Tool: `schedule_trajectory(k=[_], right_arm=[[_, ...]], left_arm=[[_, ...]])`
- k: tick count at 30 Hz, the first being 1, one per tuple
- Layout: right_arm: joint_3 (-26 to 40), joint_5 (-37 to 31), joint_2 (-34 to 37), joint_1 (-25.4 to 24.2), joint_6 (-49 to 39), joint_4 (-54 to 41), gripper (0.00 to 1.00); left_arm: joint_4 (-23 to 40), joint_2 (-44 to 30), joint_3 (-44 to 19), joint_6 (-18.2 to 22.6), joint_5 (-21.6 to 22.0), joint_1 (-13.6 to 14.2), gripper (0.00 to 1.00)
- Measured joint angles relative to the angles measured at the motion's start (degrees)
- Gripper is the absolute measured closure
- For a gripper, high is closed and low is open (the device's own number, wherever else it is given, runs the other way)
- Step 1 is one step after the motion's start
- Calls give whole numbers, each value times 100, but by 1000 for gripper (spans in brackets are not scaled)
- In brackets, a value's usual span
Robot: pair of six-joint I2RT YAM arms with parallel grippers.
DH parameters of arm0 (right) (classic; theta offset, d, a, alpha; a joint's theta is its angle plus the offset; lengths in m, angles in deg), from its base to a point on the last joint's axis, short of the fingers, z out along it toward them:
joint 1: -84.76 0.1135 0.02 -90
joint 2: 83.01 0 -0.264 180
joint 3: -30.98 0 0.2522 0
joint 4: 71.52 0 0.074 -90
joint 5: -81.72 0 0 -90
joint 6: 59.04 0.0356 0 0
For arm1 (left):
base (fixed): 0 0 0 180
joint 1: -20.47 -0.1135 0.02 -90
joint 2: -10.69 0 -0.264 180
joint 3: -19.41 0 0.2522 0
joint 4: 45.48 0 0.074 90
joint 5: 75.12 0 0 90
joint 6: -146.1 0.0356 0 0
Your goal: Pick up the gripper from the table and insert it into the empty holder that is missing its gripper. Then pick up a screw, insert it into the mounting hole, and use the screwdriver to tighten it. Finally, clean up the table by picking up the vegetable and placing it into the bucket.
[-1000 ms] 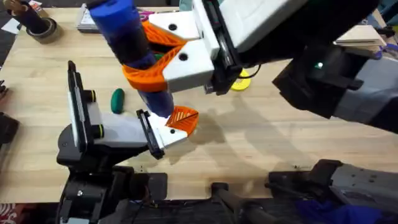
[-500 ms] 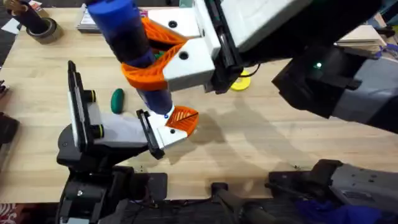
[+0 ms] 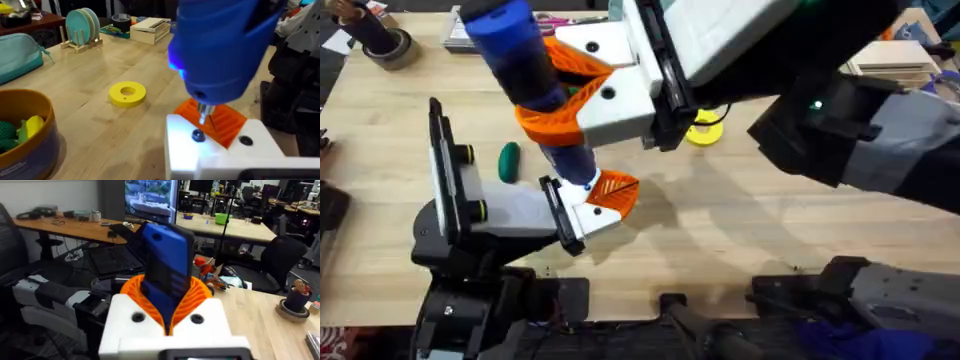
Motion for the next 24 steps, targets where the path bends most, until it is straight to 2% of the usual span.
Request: schedule_trajectory(k=[24], right_arm=[[-127,15,44,0,-5,24,976]], left_arm=[[2,0,0,0,0,0,987]])
